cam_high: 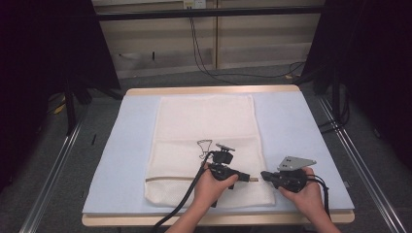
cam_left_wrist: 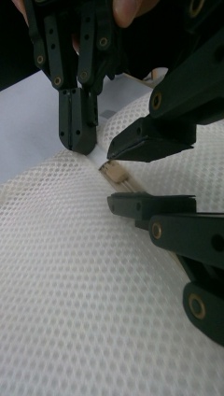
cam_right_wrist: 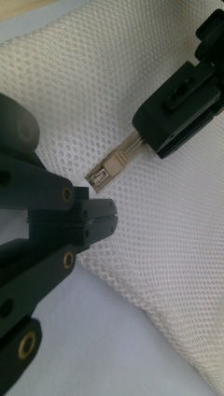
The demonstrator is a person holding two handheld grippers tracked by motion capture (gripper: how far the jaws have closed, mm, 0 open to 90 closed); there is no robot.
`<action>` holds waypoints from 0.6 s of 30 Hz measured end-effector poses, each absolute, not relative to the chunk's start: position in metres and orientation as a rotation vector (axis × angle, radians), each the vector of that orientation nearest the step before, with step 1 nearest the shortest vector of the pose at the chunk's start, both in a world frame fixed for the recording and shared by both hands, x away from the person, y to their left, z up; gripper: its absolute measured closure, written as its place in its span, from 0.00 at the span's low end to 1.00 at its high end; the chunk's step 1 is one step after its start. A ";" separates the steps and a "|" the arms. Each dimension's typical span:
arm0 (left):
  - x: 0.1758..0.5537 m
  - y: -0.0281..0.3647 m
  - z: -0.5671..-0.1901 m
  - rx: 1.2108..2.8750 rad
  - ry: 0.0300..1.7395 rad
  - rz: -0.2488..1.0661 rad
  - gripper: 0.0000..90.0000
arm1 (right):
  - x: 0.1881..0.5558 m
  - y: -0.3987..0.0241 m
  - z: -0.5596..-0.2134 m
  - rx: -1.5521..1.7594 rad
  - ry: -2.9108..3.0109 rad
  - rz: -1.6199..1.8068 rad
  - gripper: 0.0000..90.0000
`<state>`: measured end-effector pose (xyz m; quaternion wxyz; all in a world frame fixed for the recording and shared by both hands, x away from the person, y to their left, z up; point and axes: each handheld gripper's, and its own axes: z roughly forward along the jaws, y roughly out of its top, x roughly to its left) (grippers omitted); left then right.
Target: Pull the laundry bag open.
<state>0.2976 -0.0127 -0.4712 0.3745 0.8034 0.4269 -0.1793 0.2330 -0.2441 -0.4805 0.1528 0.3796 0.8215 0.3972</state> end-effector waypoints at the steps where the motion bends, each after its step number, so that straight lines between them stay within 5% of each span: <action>1: 0.298 -0.015 -0.472 2.075 1.097 -0.459 0.81 | 0.233 -0.244 -0.481 1.090 2.359 1.140 1.00; 18: 0.300 -0.033 -0.482 2.024 1.156 -0.518 0.94 | 0.232 -0.243 -0.484 1.092 2.365 1.121 1.00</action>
